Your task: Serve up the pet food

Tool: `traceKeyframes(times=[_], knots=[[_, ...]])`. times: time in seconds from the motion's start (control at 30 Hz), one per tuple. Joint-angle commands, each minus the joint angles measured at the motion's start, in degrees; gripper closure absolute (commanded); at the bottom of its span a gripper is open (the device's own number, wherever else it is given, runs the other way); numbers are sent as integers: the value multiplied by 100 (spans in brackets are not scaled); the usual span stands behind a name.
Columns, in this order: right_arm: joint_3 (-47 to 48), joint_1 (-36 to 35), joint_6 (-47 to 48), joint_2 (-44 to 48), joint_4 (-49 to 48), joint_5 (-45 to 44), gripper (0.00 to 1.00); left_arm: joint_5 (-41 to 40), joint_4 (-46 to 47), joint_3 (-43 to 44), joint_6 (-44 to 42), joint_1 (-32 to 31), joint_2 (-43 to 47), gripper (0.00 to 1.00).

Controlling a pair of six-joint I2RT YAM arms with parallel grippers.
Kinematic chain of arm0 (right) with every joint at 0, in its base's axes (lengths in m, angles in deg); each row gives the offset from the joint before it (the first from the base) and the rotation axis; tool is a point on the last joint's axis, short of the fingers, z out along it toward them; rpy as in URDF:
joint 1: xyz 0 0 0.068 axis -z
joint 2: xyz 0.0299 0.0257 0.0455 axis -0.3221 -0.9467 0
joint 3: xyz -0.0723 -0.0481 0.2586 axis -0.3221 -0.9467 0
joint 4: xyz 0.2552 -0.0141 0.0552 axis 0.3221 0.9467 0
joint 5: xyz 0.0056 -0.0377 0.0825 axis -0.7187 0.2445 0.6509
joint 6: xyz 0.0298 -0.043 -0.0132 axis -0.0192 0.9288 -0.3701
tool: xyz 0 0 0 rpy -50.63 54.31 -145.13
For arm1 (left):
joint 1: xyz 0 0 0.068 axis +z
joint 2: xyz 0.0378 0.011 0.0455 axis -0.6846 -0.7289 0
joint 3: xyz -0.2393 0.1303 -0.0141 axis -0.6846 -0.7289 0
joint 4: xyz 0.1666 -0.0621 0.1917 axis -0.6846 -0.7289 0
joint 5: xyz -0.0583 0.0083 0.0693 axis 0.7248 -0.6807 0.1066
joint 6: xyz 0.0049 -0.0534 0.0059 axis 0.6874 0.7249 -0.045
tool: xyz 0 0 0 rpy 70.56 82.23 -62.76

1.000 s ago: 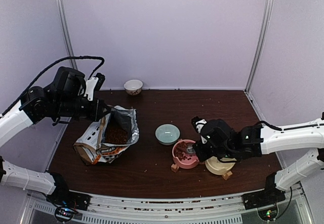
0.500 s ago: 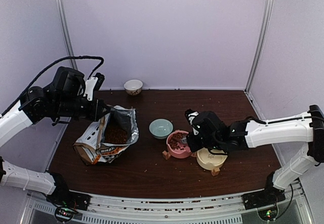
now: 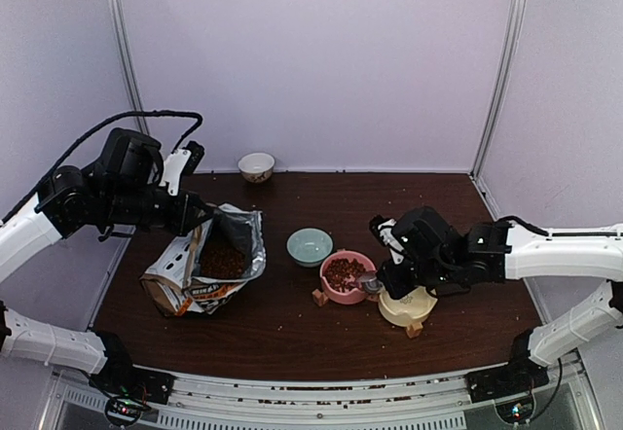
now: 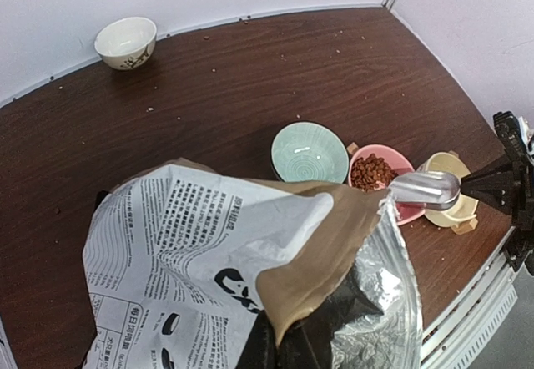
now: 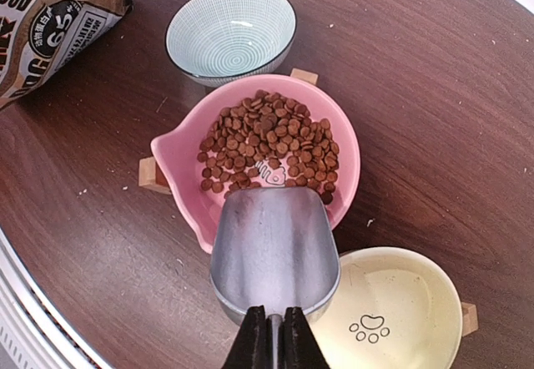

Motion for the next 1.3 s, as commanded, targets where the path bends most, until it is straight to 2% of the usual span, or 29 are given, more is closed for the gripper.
traceKeyframes(times=[0.0, 0.13, 0.37, 0.53, 0.7, 0.87, 1.03, 1.13, 1.2, 1.27], knots=[[219, 26, 287, 256, 365, 86, 100, 365, 385, 114, -358, 41, -16, 100], [432, 26, 630, 388, 297, 46, 100, 777, 546, 226, -488, -98, -194, 100], [478, 23, 1541, 1129, 230, -18, 100, 801, 831, 490, -645, -932, -589, 100], [402, -166, 1913, 1823, 316, 969, 100, 893, 829, 475, -669, -1222, -771, 100], [214, -668, 1508, 2243, -365, 1870, 100, 969, 930, 498, -592, -1440, -964, 100], [20, -1282, 1302, 1878, -1322, 1841, 100, 1030, 1238, 457, -380, -1598, -1142, 100], [131, -1482, 1324, 784, -2004, 1475, 100, 1141, 1380, 540, -324, -1668, -1328, 100], [298, -1486, 1395, 145, -2179, 1135, 100, 1064, 1376, 648, -269, -1668, -1305, 68], [433, -1481, 1458, -209, -2178, 957, 100, 621, 1184, 724, -122, -1613, -1196, 45], [506, -1462, 1502, -496, -2232, 867, 100, 238, 854, 681, 108, -1334, -1054, 33]])
